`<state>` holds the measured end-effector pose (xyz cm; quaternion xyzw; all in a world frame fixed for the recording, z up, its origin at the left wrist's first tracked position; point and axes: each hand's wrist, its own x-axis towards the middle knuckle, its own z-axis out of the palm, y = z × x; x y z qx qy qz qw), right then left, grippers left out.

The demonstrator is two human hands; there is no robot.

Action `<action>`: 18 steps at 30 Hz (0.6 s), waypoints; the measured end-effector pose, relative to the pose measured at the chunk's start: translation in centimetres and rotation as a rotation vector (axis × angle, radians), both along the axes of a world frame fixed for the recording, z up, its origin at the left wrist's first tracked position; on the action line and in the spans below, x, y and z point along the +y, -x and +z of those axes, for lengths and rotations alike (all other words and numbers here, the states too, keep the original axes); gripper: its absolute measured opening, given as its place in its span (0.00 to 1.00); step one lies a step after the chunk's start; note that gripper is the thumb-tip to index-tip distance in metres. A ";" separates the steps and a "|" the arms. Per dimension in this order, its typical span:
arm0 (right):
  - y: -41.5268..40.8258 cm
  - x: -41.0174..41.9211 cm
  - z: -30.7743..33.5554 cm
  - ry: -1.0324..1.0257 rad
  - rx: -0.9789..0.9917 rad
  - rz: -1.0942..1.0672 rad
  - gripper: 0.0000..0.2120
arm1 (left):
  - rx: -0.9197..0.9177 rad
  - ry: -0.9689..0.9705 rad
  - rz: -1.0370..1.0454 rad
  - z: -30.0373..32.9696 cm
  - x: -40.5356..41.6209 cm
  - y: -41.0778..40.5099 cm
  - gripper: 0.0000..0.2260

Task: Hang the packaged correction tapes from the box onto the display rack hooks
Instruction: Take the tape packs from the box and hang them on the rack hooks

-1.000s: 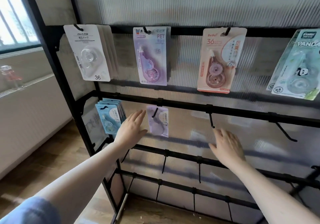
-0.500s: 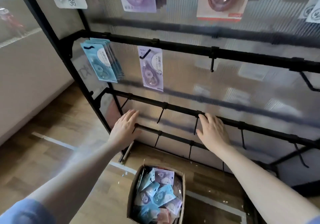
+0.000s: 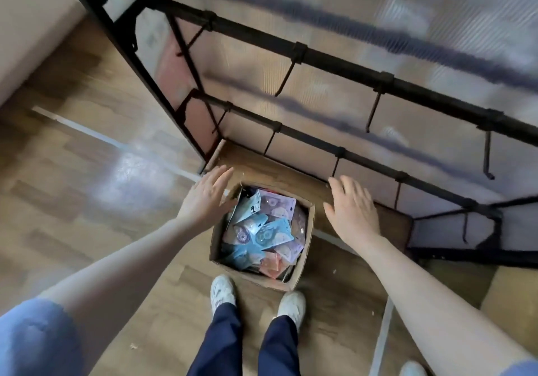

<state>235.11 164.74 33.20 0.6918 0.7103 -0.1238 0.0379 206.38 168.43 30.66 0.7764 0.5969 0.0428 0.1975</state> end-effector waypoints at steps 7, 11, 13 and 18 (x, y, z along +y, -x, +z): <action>0.7 -0.6 -8.6 0.101 -0.033 0.008 0.23 | 0.065 0.104 -0.024 -8.1 -1.4 0.7 0.32; 2.1 -1.4 -15.1 0.180 -0.016 0.027 0.23 | 0.077 0.171 -0.015 -14.7 -2.9 2.3 0.31; 2.5 -2.0 -18.5 0.226 -0.015 0.032 0.24 | 0.097 0.215 -0.015 -18.2 -4.2 3.0 0.33; 3.1 -3.6 -25.4 0.313 -0.025 0.011 0.25 | 0.141 0.332 -0.043 -25.4 -7.2 4.1 0.34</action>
